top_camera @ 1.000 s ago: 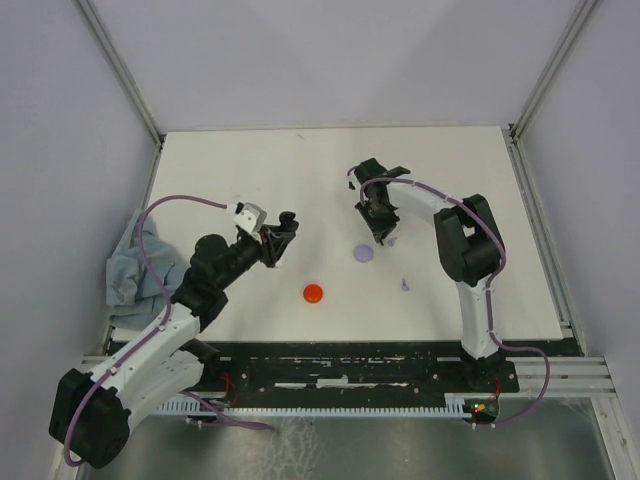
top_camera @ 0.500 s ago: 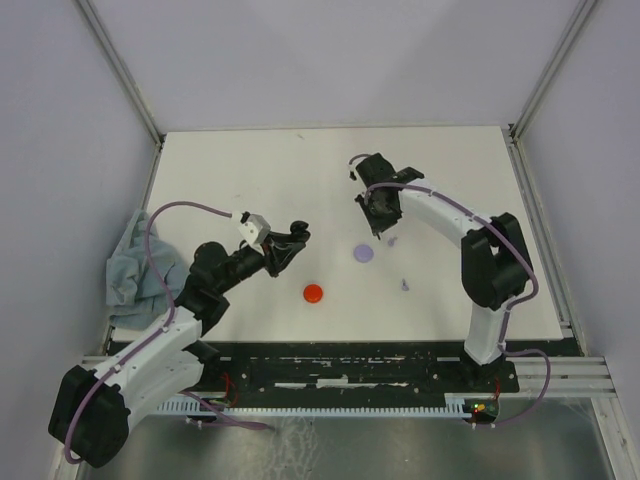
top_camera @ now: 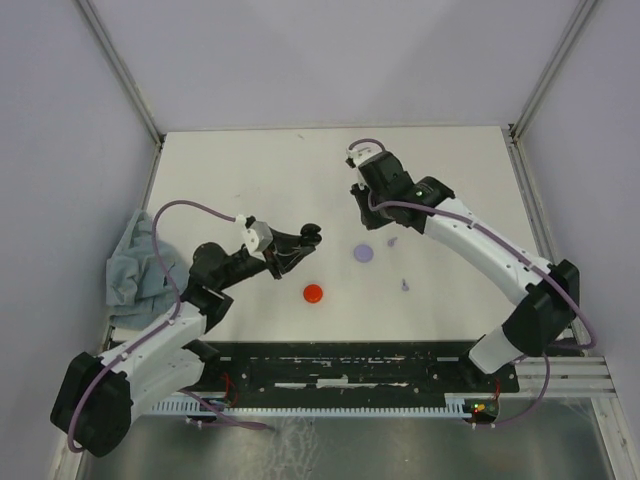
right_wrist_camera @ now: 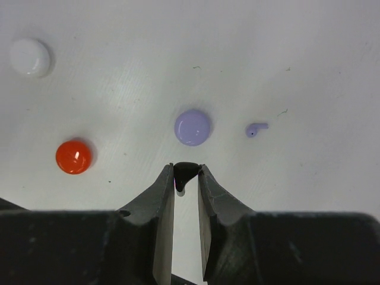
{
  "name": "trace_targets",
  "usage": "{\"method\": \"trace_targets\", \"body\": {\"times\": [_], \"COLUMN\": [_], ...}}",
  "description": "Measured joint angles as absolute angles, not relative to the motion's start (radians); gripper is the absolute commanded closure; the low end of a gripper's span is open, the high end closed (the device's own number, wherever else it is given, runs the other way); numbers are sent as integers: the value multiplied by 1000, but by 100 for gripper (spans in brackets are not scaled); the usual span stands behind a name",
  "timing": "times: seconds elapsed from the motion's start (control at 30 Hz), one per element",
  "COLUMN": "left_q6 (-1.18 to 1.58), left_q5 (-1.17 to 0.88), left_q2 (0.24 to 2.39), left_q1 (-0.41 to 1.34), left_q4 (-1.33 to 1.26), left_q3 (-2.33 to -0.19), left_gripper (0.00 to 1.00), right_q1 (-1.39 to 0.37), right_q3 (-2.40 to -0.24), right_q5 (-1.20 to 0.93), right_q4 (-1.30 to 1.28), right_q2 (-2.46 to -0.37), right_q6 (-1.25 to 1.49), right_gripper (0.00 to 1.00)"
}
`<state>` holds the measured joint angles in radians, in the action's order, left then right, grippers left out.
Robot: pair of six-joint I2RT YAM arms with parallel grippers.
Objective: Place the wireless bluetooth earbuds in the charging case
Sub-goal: Pick up the earbud from the center of the board, then place the earbud in the charging case.
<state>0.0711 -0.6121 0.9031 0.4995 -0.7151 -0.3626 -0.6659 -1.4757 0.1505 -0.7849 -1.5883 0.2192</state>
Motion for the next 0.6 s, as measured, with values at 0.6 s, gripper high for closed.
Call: {"method": "trace_targets", "body": {"times": [0.6], "left_q6": [0], "left_q5": [-587], "left_q2": [987], "left_q1": [613], "left_q4": [-803], "left_q3": [-407], "left_gripper": [97], "right_q1": [-838], "right_q3": [-1348], "right_q5": [123], "right_q4": [-619], "right_q2": [-1223], "right_q6": [389], "right_gripper": [77]}}
